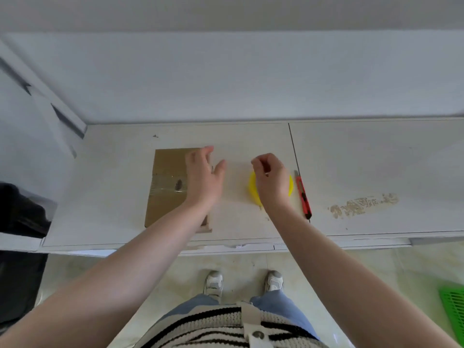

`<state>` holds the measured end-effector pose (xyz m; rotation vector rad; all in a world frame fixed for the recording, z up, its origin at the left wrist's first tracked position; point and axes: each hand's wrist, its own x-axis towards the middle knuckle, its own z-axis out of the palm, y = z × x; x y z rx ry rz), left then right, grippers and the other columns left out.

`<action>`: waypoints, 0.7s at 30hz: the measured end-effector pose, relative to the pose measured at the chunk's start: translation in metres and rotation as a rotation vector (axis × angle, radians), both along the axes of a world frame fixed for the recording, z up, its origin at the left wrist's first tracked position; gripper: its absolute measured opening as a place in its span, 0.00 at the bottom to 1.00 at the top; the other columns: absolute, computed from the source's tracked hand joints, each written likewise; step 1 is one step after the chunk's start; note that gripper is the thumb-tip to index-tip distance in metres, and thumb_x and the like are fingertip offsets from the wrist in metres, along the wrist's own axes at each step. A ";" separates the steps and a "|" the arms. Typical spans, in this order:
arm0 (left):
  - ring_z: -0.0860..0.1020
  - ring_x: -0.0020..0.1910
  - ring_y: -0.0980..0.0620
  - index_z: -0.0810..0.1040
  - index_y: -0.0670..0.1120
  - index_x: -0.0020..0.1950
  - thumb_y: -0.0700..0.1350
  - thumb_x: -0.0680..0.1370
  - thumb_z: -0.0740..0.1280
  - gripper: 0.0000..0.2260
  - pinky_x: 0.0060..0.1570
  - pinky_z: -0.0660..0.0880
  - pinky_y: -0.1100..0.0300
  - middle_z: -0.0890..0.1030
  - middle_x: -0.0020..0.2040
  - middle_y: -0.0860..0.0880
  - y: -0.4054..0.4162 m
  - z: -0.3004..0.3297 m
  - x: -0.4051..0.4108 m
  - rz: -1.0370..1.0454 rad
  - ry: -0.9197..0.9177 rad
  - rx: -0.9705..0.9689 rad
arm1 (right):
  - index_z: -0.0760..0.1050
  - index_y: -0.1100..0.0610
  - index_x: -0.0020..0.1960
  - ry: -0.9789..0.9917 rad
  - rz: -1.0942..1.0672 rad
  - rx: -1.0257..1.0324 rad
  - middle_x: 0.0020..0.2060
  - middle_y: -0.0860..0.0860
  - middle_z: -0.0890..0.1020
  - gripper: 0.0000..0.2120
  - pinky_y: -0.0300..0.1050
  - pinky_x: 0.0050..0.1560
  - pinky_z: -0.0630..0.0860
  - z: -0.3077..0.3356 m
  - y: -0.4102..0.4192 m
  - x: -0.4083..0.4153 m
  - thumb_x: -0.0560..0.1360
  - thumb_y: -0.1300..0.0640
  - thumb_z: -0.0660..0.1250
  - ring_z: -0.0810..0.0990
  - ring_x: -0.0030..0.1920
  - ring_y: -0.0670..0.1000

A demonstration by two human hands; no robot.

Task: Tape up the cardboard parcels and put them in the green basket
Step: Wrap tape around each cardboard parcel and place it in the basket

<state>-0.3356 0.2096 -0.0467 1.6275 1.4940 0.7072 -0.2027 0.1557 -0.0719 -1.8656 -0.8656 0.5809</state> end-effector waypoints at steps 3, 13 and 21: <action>0.68 0.69 0.45 0.68 0.45 0.72 0.47 0.80 0.67 0.21 0.63 0.64 0.60 0.63 0.71 0.44 0.019 -0.007 -0.060 0.190 0.102 -0.021 | 0.76 0.53 0.38 -0.030 0.165 -0.005 0.30 0.43 0.77 0.09 0.29 0.32 0.66 0.011 0.018 -0.040 0.76 0.55 0.68 0.74 0.32 0.40; 0.75 0.63 0.38 0.68 0.39 0.67 0.57 0.82 0.61 0.24 0.57 0.70 0.50 0.77 0.64 0.39 0.036 -0.052 -0.114 0.091 0.238 -0.298 | 0.83 0.58 0.44 0.180 0.010 -0.280 0.34 0.49 0.82 0.08 0.39 0.35 0.71 -0.022 0.022 -0.101 0.78 0.58 0.67 0.78 0.35 0.47; 0.78 0.54 0.38 0.67 0.39 0.62 0.58 0.82 0.59 0.22 0.45 0.71 0.52 0.78 0.54 0.40 0.036 -0.058 -0.113 0.071 0.301 -0.276 | 0.75 0.59 0.54 0.078 0.026 -0.366 0.52 0.53 0.79 0.14 0.51 0.57 0.71 -0.033 0.024 -0.141 0.83 0.52 0.54 0.71 0.54 0.55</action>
